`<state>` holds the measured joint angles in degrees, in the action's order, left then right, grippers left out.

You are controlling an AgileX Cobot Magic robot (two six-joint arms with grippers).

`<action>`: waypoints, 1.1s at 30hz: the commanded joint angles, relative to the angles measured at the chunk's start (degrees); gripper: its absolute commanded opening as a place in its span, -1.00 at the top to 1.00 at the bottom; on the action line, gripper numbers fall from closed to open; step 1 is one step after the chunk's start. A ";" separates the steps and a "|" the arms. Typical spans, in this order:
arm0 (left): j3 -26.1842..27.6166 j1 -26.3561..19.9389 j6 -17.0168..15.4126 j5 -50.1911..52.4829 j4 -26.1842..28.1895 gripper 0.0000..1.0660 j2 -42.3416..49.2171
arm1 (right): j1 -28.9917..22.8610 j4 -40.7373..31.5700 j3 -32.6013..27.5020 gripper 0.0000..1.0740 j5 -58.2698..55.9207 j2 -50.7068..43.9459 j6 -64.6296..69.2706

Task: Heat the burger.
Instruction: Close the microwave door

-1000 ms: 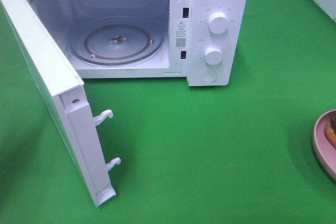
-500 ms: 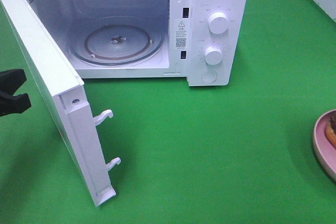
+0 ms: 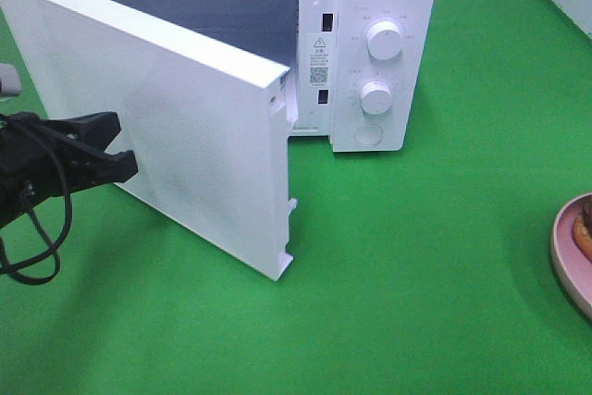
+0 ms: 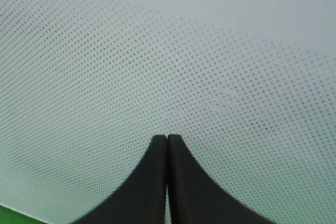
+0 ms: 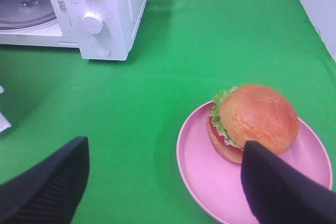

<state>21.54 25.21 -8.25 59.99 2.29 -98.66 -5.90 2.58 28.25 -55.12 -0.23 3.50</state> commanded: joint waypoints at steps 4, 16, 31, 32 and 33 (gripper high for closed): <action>5.73 3.61 0.46 -0.57 4.81 1.00 -2.01 | 0.46 0.06 0.00 -0.42 0.29 -1.55 0.52; 15.93 7.05 3.84 -8.08 7.28 1.00 -5.27 | 0.46 0.06 0.00 -0.42 0.29 -1.55 0.52; 30.37 7.85 5.61 -15.41 10.37 1.00 -11.12 | 0.46 0.06 0.00 -0.42 0.29 -1.55 0.52; 31.91 7.85 5.61 -15.64 10.37 1.00 -12.15 | 0.46 0.06 0.00 -0.42 0.29 -1.55 0.52; 31.91 7.85 5.61 -15.64 10.37 1.00 -12.15 | 0.46 0.06 0.00 -0.42 0.29 -1.55 0.52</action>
<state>51.45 33.86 -2.69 42.23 9.74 -110.52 -5.90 2.58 28.25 -55.12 -0.23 3.50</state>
